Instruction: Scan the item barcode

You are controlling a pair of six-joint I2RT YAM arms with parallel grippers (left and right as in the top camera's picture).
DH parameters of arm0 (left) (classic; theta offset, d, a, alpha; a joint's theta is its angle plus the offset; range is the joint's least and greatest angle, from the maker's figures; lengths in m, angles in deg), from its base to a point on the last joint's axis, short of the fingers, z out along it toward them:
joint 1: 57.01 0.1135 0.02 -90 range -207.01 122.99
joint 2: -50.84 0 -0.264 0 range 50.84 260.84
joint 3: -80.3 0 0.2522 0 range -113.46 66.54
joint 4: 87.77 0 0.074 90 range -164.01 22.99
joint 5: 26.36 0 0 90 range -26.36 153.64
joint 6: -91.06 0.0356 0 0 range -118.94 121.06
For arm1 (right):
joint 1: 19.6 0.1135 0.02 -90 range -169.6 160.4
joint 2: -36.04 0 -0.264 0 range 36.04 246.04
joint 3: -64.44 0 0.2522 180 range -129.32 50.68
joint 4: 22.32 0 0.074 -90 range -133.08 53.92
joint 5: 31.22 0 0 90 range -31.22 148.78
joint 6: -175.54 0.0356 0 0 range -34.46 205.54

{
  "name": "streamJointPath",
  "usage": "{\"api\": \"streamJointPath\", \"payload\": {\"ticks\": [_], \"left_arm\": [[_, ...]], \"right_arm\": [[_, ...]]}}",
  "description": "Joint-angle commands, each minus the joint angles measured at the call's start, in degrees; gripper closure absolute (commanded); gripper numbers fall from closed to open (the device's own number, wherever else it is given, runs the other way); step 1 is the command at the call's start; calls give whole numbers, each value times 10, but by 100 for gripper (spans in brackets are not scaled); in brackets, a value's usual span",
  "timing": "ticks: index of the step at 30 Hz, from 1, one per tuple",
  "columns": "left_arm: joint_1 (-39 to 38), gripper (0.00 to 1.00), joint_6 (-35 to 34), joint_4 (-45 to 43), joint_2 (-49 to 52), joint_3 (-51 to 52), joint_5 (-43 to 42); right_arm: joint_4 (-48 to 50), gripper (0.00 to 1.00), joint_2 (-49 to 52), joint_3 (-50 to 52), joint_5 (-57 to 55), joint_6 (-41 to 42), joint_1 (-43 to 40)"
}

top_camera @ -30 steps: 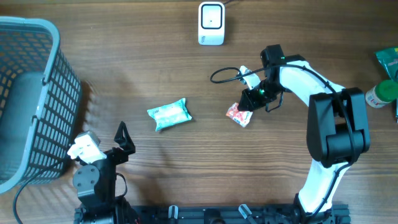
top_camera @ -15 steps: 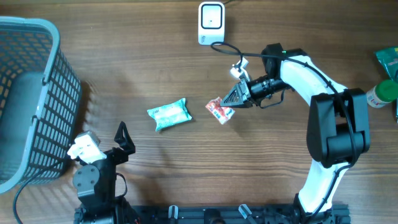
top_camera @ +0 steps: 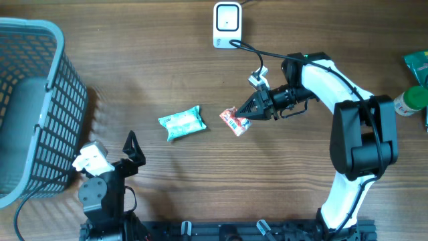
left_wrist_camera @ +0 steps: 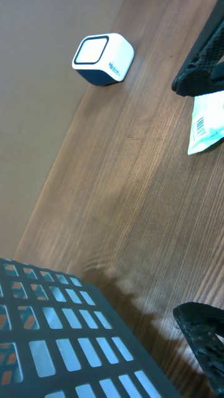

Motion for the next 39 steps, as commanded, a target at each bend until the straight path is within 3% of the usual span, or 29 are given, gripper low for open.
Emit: {"api": "streamJointPath", "payload": {"ticks": [1, 5, 10, 14, 22, 30, 39], "left_arm": [[2, 0, 12, -2, -3, 3, -3], [2, 0, 12, -2, -3, 3, -3], [2, 0, 12, -2, -3, 3, -3], [2, 0, 12, -2, -3, 3, -3], [2, 0, 12, -2, -3, 3, -3], [2, 0, 12, -2, -3, 3, -3], [2, 0, 12, -2, -3, 3, -3]], "right_arm": [[8, 96, -16, -10, 16, -45, -2], [75, 96, -16, -19, -85, 43, -2], [163, 95, -16, -113, -203, 144, 3], [245, 95, -16, -176, -381, 154, 34], [465, 96, -13, -178, -724, 133, 124], [635, 96, 51, -179, -839, 42, 129], [712, 96, 117, -237, -874, 9, 132]]}}
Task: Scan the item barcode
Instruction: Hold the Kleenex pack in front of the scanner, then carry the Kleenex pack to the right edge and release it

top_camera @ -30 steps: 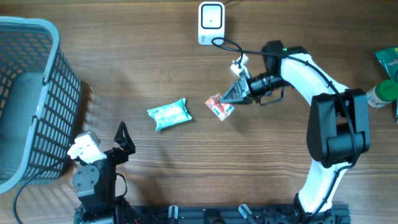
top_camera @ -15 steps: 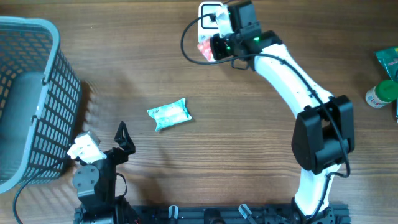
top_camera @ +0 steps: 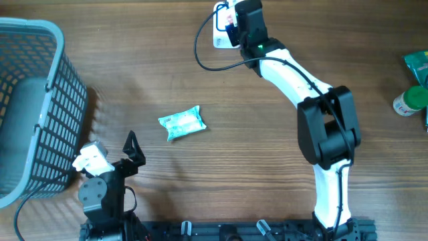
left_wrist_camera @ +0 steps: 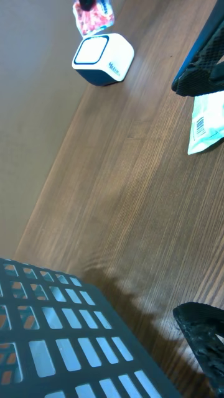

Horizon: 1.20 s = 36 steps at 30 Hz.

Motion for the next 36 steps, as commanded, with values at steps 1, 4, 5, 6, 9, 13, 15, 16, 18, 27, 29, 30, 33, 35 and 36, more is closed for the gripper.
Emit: {"api": "streamJointPath", "payload": {"ticks": [1, 4, 5, 6, 9, 13, 15, 16, 18, 27, 29, 30, 33, 35, 36], "left_arm": [[2, 0, 11, -2, -3, 3, -3], [2, 0, 11, -2, -3, 3, -3], [2, 0, 11, -2, -3, 3, -3], [2, 0, 11, -2, -3, 3, -3], [2, 0, 11, -2, -3, 3, -3], [2, 0, 11, -2, -3, 3, -3], [2, 0, 11, -2, -3, 3, -3], [2, 0, 11, -2, -3, 3, -3], [2, 0, 11, -2, -3, 3, -3], [2, 0, 12, -2, -3, 3, -3], [2, 0, 12, -2, -3, 3, -3], [2, 0, 12, -2, -3, 3, -3], [2, 0, 12, -2, -3, 3, -3], [2, 0, 12, -2, -3, 3, -3], [2, 0, 12, -2, -3, 3, -3]], "right_arm": [[15, 96, 16, -45, -18, -17, 5], [22, 96, 19, -46, -21, -4, 16], [18, 96, 18, -51, -34, 17, 20], [2, 96, 17, -62, -52, 40, 21], [-129, 96, -12, -111, -63, 91, 14], [-286, 96, -75, -132, -137, 142, -27], [-357, 96, -96, -132, -169, 182, -78], [-384, 96, -97, -132, -170, 196, -109], [-417, 96, -93, -127, -167, 217, -165], [-403, 96, -14, -62, -84, 221, -431], [-405, 94, -8, -62, -61, 236, -454], [-402, 70, -9, -63, -55, 235, -461], [-411, 0, -37, -89, -41, 231, -459], [-428, 0, -68, -116, 21, 231, -446], [-436, 0, -83, -122, 62, 231, -438]]}}
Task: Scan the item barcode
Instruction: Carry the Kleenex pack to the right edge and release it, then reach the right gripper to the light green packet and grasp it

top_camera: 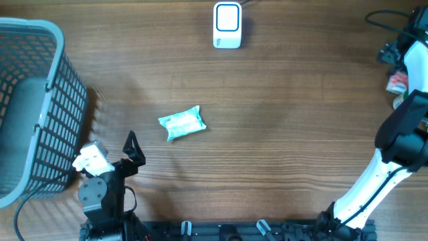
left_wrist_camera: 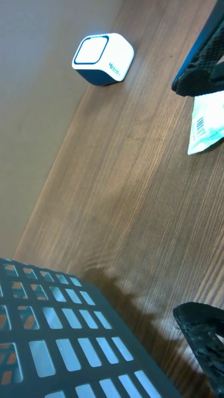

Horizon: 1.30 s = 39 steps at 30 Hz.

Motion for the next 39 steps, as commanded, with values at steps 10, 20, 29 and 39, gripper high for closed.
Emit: {"api": "streamJointPath", "payload": {"ticks": [10, 20, 29, 39], "left_arm": [[2, 0, 11, -2, -3, 3, -3], [2, 0, 11, -2, -3, 3, -3], [2, 0, 12, -2, -3, 3, -3], [2, 0, 11, -2, -3, 3, -3]], "right_arm": [[-87, 0, -108, 125, 579, 31, 375], [148, 0, -24, 229, 601, 116, 556], [143, 71, 36, 229, 582, 116, 605], [-61, 95, -35, 185, 708, 296, 543]]}}
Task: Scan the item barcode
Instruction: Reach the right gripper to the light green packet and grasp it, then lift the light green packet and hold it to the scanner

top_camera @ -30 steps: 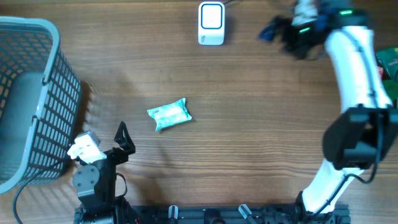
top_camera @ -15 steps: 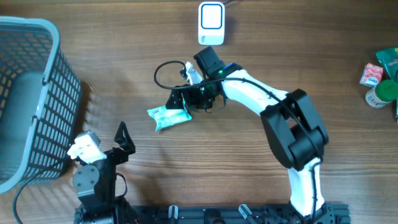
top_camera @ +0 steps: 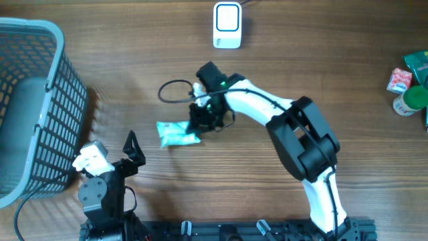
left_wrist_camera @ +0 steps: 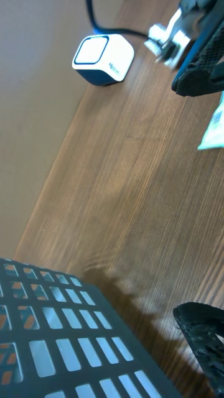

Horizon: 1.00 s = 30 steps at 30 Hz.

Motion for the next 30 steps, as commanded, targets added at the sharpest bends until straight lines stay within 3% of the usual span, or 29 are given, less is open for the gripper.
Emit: {"api": "streamJointPath", "payload": {"ticks": [1, 5, 8, 11, 17, 19, 21, 22, 23, 24, 30], "left_arm": [[2, 0, 11, -2, -3, 3, -2], [2, 0, 11, -2, -3, 3, -2], [2, 0, 11, -2, -3, 3, -3], [2, 0, 12, -2, -3, 3, -2], [2, 0, 12, -2, -3, 3, -3], [2, 0, 12, -2, -3, 3, -3], [2, 0, 11, -2, -3, 3, -2], [2, 0, 11, -2, -3, 3, -3], [2, 0, 11, -2, -3, 3, -2], [2, 0, 11, -2, -3, 3, -3], [2, 0, 11, -2, -3, 3, -2]], "right_arm": [[-107, 96, -63, -11, 124, 174, -63], [-249, 96, -96, -11, 142, 373, -110], [-265, 96, -96, -10, 134, 438, -122], [-300, 96, -96, -10, 139, 496, -121], [-329, 96, -96, -10, 95, 508, -123], [-273, 96, -96, -10, 67, 421, -122], [-164, 96, -96, -10, 20, 210, -122], [-98, 96, -96, -10, 17, -28, -120], [-95, 96, -96, -10, 17, -160, -117], [-98, 96, -96, -10, 17, -235, -113], [-89, 96, -152, -10, -160, -309, -102]]}}
